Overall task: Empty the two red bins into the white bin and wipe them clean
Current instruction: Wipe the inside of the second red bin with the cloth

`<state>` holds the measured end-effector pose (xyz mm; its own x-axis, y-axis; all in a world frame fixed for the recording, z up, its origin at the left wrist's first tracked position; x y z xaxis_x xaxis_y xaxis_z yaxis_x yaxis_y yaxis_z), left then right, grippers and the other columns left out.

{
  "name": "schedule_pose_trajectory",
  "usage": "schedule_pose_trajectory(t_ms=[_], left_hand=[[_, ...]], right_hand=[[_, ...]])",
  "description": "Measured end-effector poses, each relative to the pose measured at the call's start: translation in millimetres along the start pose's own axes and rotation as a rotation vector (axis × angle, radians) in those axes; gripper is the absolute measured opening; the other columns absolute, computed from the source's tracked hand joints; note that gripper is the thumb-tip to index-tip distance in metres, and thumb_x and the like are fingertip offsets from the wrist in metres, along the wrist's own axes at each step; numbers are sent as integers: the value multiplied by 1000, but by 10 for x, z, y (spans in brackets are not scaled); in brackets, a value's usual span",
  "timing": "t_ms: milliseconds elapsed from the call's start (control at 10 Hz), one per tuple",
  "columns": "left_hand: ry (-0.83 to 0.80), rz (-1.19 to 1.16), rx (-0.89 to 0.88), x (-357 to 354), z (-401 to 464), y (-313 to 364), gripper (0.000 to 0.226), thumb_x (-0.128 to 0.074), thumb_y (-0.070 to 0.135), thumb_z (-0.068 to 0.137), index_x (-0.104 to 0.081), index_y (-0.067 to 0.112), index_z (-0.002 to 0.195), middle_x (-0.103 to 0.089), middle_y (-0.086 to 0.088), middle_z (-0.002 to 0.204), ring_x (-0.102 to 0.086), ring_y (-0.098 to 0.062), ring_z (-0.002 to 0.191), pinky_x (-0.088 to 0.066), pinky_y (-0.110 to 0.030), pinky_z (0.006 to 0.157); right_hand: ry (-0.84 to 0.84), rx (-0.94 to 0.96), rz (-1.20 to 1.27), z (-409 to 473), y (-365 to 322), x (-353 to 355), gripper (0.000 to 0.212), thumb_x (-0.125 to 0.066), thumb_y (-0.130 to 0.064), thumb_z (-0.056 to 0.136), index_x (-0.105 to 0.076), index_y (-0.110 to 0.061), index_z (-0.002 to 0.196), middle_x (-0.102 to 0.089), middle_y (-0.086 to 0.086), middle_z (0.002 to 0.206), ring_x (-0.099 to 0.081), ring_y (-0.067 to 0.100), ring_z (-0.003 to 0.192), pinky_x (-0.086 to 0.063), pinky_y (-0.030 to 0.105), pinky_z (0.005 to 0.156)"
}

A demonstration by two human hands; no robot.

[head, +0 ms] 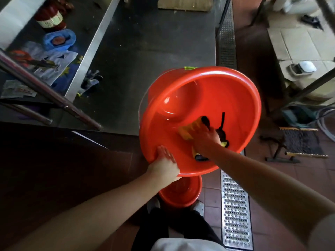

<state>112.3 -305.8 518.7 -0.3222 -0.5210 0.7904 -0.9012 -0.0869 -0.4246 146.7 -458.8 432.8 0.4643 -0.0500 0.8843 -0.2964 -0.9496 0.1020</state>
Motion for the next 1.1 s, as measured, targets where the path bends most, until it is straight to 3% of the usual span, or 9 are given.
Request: schedule_pose_trajectory(t_ms=[100,300,400,500,600,700,800,900,1100], left_hand=[[-7,-55,23,-74,41,-10,63,-32,35,99,-45,-17,132,-43,-48,130,-46,-62,119,-35,-70,100],[-92,-138,42,-149,-20,-34,68,-18,32,88,-71,-6,107,-65,-38,104,-65,-51,97,-54,-59,84],[-27,-150,26,-158,32,41,73,-43,60,85,-71,-5,106,-68,-33,101,-68,-47,94,-56,-54,81],[36,-124,54,-209,51,5,76,-50,61,84,-68,-8,110,-66,-35,106,-66,-49,98,-55,-55,83],[-50,-70,80,-282,34,20,70,-45,54,88,-64,-7,116,-64,-36,110,-64,-52,101,-54,-58,85],[-81,-106,63,-232,24,-8,75,-48,62,84,-69,-4,112,-65,-35,107,-65,-51,98,-54,-58,83],[-37,-113,2,-160,53,37,78,-41,58,94,-57,-12,125,-52,-45,121,-52,-61,112,-40,-69,95],[-19,-224,-52,-150,90,71,68,-39,48,100,-47,-10,134,-46,-43,130,-40,-62,122,-25,-74,101],[-12,-239,-168,-72,28,44,60,-42,52,98,-61,-1,118,-60,-29,121,-51,-48,117,-25,-71,102]], right_hand=[[-21,-131,102,93,-117,13,57,-40,-32,101,-27,-28,156,-18,-1,165,-2,22,154,-6,46,121],[-33,3,265,472,-425,-51,54,-43,-31,99,-31,-32,152,-27,0,160,-16,21,150,-20,49,119],[66,1,379,738,-392,42,52,-44,-31,101,-35,-23,152,-26,10,160,-20,32,148,-19,58,117],[121,-31,411,845,-445,33,50,-45,-27,101,-39,-18,149,-30,13,157,-26,34,146,-19,57,116],[95,-25,383,727,-421,34,52,-43,-29,102,-34,-21,153,-26,10,161,-21,31,149,-19,55,117],[-5,6,228,506,-454,-37,59,-37,-34,102,-18,-34,158,-15,-2,166,-4,22,154,-21,46,115],[-38,34,172,67,-481,-39,70,-39,-41,100,0,-38,158,-4,-3,167,3,22,154,-18,49,116],[-21,65,187,-413,-495,-9,74,-40,-47,99,4,-36,158,-3,-4,167,3,20,154,-17,49,118],[-16,152,56,-1073,-489,-90,72,-9,-59,97,4,-26,160,-3,5,168,2,31,154,-20,54,119]])
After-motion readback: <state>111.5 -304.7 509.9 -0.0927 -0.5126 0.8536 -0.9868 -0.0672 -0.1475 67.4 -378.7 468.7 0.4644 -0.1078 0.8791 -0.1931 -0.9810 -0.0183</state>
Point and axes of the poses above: each hand's wrist, its own z-axis towards the middle knuckle, its own x-axis out of the back of the hand, y = z × x, the point moved 10 cm from there along z, towards the middle knuckle
